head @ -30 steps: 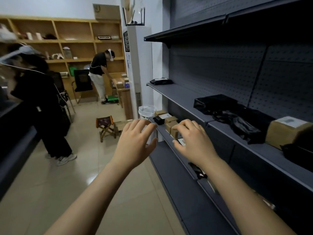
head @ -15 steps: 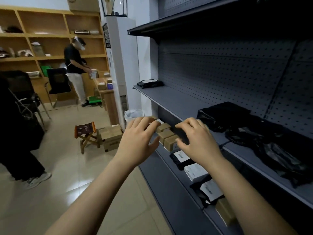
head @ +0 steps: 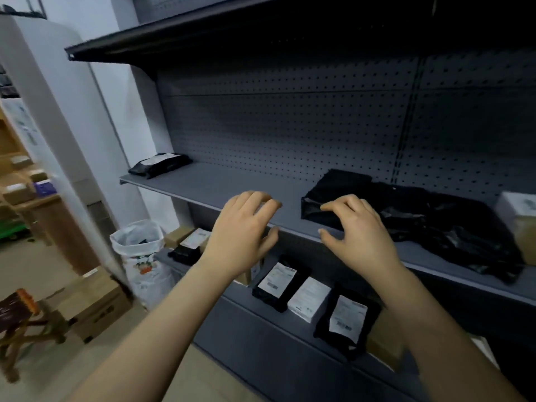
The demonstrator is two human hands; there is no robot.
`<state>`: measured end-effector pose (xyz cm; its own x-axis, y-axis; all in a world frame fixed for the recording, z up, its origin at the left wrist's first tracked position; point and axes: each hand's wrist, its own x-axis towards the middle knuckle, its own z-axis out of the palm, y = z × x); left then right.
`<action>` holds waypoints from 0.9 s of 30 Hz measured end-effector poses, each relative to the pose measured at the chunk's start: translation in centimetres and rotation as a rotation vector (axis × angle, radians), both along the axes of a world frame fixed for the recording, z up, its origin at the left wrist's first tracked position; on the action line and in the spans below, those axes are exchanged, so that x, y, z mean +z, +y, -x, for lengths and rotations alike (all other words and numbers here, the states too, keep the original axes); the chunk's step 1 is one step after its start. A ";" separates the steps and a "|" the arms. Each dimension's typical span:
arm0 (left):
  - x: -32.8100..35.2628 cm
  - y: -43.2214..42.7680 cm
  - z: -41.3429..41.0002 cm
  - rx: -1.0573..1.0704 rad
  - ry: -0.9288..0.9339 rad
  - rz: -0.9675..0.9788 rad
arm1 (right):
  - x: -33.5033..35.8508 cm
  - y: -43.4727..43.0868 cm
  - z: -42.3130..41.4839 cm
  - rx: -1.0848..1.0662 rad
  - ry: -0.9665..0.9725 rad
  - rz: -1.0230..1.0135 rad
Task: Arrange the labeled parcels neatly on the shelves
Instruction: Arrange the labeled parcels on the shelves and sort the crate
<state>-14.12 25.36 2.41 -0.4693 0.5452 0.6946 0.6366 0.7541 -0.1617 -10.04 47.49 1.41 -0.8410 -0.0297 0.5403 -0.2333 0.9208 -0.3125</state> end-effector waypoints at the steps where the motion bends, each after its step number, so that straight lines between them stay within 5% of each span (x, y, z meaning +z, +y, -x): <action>1: -0.1 0.3 0.8 -0.029 -0.010 -0.004 | 0.0 0.2 0.1 -0.031 -0.005 0.005; 13: -0.2 6.2 10.7 -0.224 -0.119 0.031 | -0.1 4.1 5.8 -0.255 -0.104 -0.012; 27: -5.0 10.1 20.0 -0.349 -0.507 0.191 | -3.7 5.0 11.6 -0.316 -0.381 0.258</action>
<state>-34.15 35.45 -2.56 -0.4863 0.8174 0.3087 0.8721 0.4762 0.1130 -21.66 52.45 -2.34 -0.9249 0.3484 0.1523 0.2155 0.8102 -0.5451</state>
